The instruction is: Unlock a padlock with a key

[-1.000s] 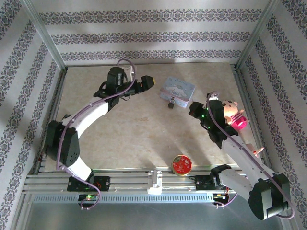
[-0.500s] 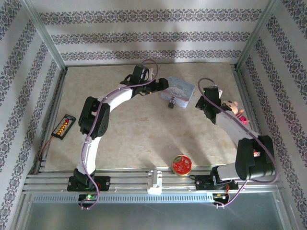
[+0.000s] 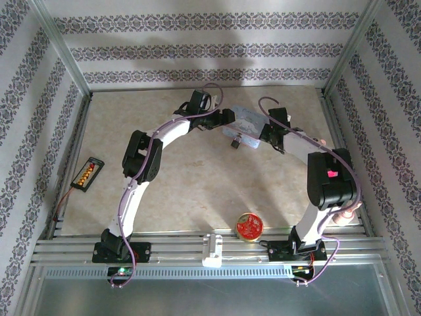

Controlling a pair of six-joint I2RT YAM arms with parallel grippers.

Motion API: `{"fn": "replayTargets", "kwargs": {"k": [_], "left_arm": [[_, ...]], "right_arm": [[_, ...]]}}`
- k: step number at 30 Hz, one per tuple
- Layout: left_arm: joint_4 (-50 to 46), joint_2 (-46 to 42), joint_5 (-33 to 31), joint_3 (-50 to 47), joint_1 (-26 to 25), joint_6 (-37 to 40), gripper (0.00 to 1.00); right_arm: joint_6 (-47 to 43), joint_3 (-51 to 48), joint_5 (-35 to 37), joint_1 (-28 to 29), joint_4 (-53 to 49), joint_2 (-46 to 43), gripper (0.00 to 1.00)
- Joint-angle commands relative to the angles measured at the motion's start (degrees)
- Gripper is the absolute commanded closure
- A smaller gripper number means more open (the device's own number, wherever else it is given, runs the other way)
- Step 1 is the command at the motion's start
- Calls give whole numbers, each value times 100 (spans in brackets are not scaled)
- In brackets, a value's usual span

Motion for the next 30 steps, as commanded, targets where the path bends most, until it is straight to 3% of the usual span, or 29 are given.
{"fn": "replayTargets", "kwargs": {"k": [1,8,14,30], "left_arm": [[-292,122,68,173,-146,42,20],[-311,169,32,120,-195,65,31],[-305,30,78,-142,-258,85,32],[1095,-1975,-370,-3423,-248,-275,33]], "right_arm": [[-122,236,-349,-34,188,174,100],[-285,491,-719,100,317,460,100],[-460,824,-1161,310,405,794,100],[-674,1174,-1970,1214,615,1070,100]]}}
